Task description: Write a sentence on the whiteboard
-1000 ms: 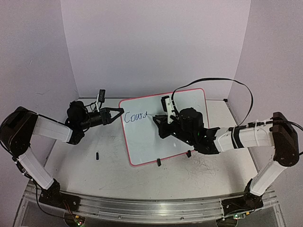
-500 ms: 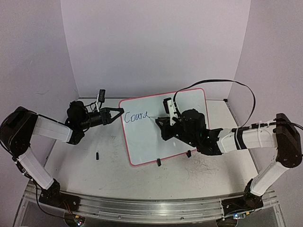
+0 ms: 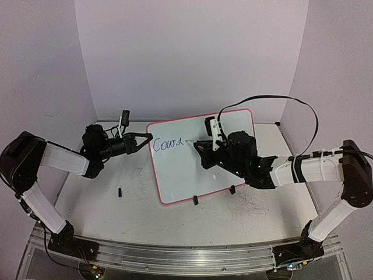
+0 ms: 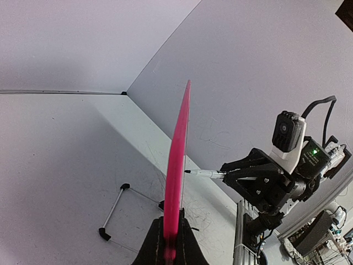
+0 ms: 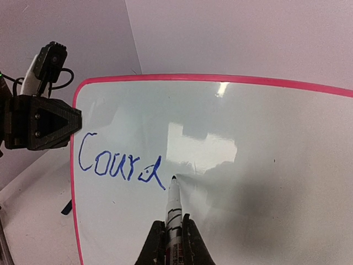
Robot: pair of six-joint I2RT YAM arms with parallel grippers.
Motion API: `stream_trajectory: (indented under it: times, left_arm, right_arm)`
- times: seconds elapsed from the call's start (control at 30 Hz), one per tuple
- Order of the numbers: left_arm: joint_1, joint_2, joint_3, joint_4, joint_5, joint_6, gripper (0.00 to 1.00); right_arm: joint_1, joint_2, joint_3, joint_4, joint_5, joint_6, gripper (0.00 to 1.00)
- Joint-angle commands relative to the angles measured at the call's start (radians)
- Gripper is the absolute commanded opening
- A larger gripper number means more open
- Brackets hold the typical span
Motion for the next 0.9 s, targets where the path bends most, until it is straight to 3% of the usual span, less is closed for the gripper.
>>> stream_trajectory:
  times: [0.0,0.33,0.87]
  left_arm:
    - [-0.011,-0.003,0.008,0.008,0.034,-0.023,0.0]
    - [-0.011,-0.002,0.009,0.008,0.034,-0.021,0.0]
    - [-0.011,0.0,0.011,0.007,0.034,-0.023,0.0]
  right_arm:
    - [-0.004,0.019,0.037,0.052,0.034,0.014,0.0]
    - [-0.005,0.037,0.047,0.068,0.076,0.008,0.0]
    - [-0.002,0.047,0.038,0.048,0.019,0.006,0.0]
